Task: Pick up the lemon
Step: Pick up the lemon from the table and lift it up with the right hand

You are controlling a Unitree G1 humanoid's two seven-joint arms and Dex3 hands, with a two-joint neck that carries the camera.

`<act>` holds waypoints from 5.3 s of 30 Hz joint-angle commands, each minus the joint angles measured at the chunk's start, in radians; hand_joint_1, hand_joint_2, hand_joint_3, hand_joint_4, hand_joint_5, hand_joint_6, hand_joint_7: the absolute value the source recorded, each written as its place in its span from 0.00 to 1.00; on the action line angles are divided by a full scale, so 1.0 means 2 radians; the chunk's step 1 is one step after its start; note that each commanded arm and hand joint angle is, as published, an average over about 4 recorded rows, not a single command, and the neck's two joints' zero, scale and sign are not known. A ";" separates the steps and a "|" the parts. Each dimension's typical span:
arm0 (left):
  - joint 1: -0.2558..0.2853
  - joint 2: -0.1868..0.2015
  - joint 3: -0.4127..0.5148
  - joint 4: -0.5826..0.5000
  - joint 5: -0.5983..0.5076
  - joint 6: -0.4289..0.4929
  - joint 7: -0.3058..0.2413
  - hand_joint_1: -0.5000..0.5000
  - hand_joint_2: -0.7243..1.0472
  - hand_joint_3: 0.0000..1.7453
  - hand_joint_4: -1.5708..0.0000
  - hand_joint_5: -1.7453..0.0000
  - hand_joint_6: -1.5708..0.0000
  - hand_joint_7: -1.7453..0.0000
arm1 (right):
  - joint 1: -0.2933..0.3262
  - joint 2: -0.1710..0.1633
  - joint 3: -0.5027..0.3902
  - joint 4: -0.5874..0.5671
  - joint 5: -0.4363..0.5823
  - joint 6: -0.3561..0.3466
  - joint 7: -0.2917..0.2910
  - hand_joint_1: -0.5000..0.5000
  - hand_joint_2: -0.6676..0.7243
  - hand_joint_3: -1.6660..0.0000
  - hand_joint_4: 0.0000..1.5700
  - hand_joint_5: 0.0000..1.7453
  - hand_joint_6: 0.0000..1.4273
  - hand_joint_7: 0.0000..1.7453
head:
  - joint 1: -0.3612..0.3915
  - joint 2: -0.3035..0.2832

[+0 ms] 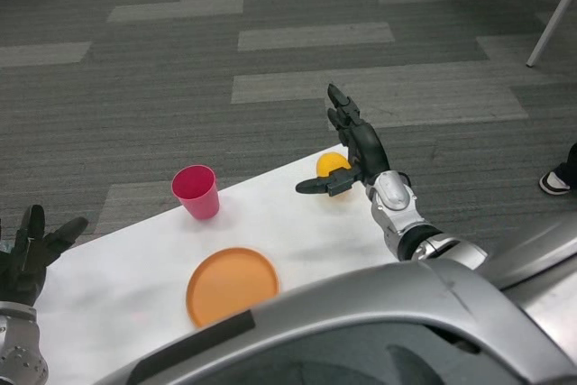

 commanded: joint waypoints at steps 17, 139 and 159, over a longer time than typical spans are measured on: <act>-0.001 0.007 0.004 -0.001 0.000 -0.004 0.001 1.00 1.00 0.05 1.00 1.00 1.00 1.00 | -0.034 -0.008 -0.042 0.128 0.003 0.008 -0.007 0.42 0.50 0.81 0.00 0.06 0.00 0.00 | -0.008 -0.004; -0.001 0.008 0.009 -0.001 -0.003 -0.004 0.001 1.00 1.00 0.05 0.98 1.00 1.00 1.00 | -0.181 0.004 -0.019 0.221 -0.362 0.302 -0.134 0.07 0.09 0.30 0.00 0.96 0.00 0.20 | 0.016 -0.024; 0.001 0.008 0.010 -0.002 -0.003 -0.004 0.001 1.00 1.00 0.05 0.98 1.00 1.00 1.00 | -0.180 0.004 -0.012 0.213 -0.362 0.302 -0.147 0.08 0.09 0.19 0.03 1.00 0.30 0.86 | 0.017 -0.025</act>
